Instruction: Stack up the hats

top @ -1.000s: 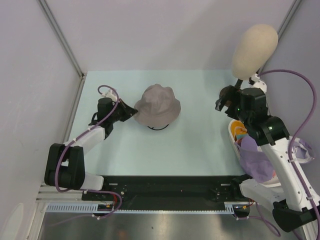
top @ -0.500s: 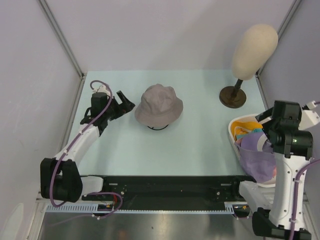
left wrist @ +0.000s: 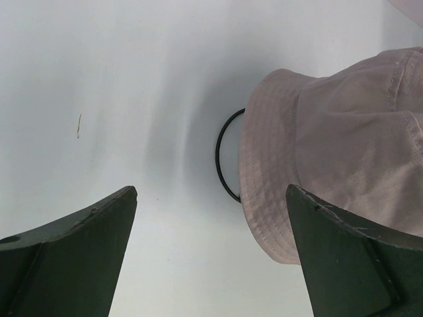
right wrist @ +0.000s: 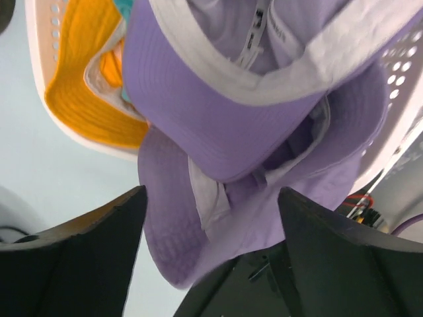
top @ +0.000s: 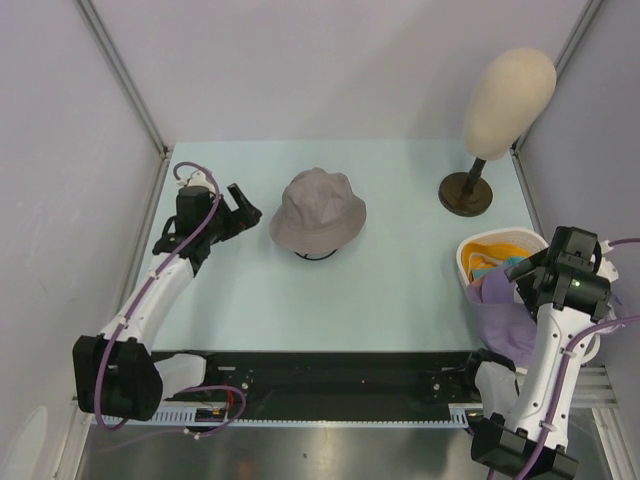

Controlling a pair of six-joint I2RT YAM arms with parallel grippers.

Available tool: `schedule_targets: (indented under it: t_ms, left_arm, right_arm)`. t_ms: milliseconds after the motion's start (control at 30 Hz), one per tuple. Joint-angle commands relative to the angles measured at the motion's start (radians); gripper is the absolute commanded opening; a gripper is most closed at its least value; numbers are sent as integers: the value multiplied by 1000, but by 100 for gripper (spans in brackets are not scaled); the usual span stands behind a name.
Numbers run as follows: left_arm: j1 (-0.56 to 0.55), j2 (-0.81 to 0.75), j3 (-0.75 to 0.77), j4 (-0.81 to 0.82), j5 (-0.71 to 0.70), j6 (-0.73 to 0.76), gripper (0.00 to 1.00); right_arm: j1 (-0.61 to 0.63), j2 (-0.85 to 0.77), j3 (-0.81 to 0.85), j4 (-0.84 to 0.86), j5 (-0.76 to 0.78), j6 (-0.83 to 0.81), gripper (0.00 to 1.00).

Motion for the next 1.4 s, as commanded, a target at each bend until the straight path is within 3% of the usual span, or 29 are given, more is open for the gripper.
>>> schedule_targets:
  t_ms: [0,267,667,767,800,900,1067,1367]
  left_arm:
    - [-3,-33,41,-12,-4,20,100]
    - [-8,-35,55,-12,7,15,100]
    - [-18,-49,35,2,30,-9,100]
    - [-22,-55,39,-3,30,-11,100]
    - [-23,-56,44,-3,32,-12,100]
    - [-28,-58,52,-6,30,-11,100]
    - [-31,-55,55,-5,30,-12,100]
    - [-41,-58,55,-2,33,-12,100]
  right_arm:
    - [-7,-21,-17,-84,-100,10,77]
    - [-7,-22,91,-172,-78,-8,76]
    - [-7,-105,-61,-165,-140,42,66]
    - [-7,-104,-66,-128,-163,30,43]
    - [-7,-99,-55,-119,-178,20,24]
    - [-8,-85,6,-87,-262,-31,0]
    - [-8,-64,197,-77,-400,-47,0]
    - [-8,-38,423,-154,-365,-22,0]
